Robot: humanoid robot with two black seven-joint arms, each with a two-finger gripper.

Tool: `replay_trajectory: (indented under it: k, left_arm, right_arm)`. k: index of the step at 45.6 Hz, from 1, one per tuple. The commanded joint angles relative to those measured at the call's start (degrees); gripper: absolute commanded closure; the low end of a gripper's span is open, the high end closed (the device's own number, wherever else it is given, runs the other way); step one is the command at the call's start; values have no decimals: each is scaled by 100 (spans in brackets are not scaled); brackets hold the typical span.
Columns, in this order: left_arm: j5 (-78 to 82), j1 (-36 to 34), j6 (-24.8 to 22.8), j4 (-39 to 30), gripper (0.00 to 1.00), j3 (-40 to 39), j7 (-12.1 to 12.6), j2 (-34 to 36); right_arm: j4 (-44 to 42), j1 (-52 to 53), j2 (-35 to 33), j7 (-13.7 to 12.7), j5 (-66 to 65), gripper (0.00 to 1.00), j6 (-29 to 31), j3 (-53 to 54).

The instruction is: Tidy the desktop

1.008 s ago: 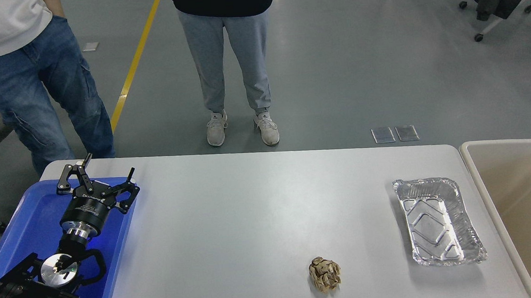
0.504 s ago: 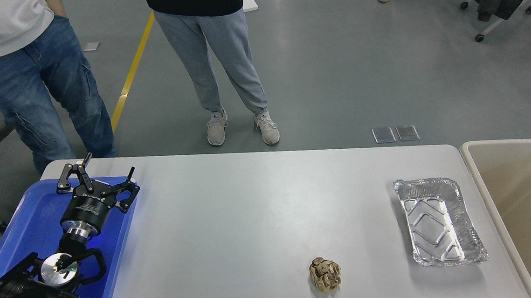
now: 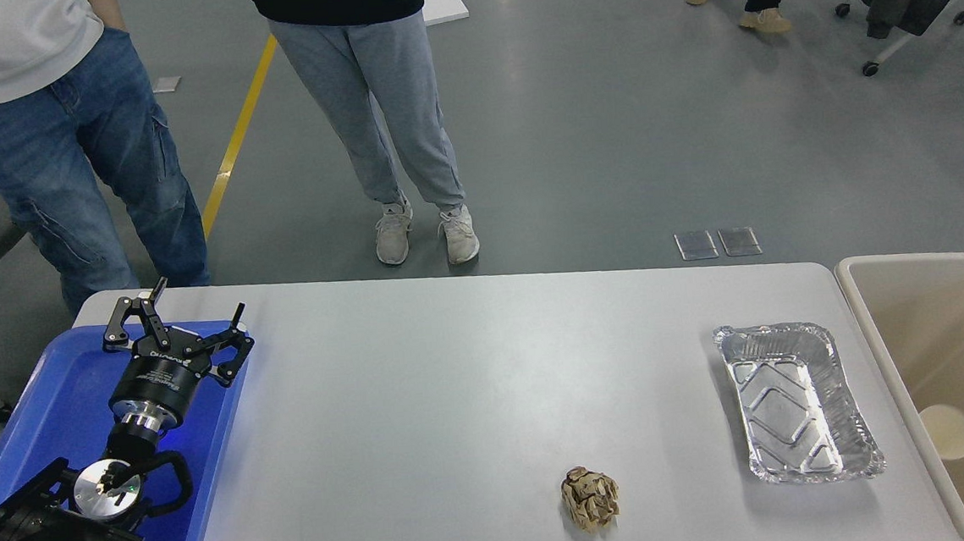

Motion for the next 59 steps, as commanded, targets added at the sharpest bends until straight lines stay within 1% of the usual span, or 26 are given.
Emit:
replay_trajectory:
  k: [1, 10, 16, 19, 23, 25, 28, 31, 32, 33, 37, 41, 43, 48, 53, 57, 59]
  left_arm:
    - [0, 0, 0, 0, 0, 0, -2, -7]
    - [0, 0, 0, 0, 0, 0, -2, 2]
    - [0, 0, 0, 0, 0, 0, -2, -7]
    - [0, 0, 0, 0, 0, 0, 7, 2]
    - [0, 0, 0, 0, 0, 9, 7, 2]
    - [0, 0, 0, 0, 0, 9, 7, 2]
    - [0, 0, 0, 0, 0, 9, 7, -7]
    - [0, 0, 0, 0, 0, 0, 7, 2]
    - [0, 0, 0, 0, 0, 9, 7, 2]
    - [0, 0, 0, 0, 0, 9, 7, 2]
    - [0, 0, 0, 0, 0, 9, 16, -7]
    - [0, 0, 0, 0, 0, 9, 25, 2]
    - [0, 0, 0, -9, 0, 9, 25, -7]
    - [0, 0, 0, -9, 0, 9, 25, -7]
    - [0, 0, 0, 0, 0, 9, 25, -7]
    - [0, 0, 0, -9, 0, 9, 25, -7]
    - [0, 0, 0, -9, 0, 9, 25, -7]
  right_arm:
    - [7, -93, -17, 4, 13, 2, -77, 319]
    - [24, -75, -44, 21, 13, 2, -77, 459]
    - [7, -49, -105, 21, 13, 1, -42, 1240]
    - [60, -22, -280, 21, 13, 1, -24, 1470]
    - [130, 4, -501, 21, 13, 1, -15, 1488]
    - [279, 30, -544, 21, 4, 1, 2, 1479]
    - [726, 240, -650, 4, -75, 1, 2, 1374]
    - [1367, 644, -1001, -23, -84, 1, 11, 805]
    - [1813, 959, -1228, -23, -57, 1, 11, 376]
    - [2044, 1162, -1317, -23, -48, 1, 11, 172]
    - [2739, 1831, -1485, -23, -5, 1, 29, -654]
    - [3109, 2419, -1494, -23, 22, 1, 283, -1542]
    - [3223, 2753, -1476, -14, 22, 1, 581, -1964]
    - [3531, 3448, -1406, -14, 162, 1, 1556, -2870]
    - [3602, 4239, -1354, -14, 592, 0, 2417, -3696]
    - [3637, 5003, -1003, -14, 865, 0, 3138, -4635]
    - [3680, 5416, -792, 3, 971, 0, 3158, -5128]
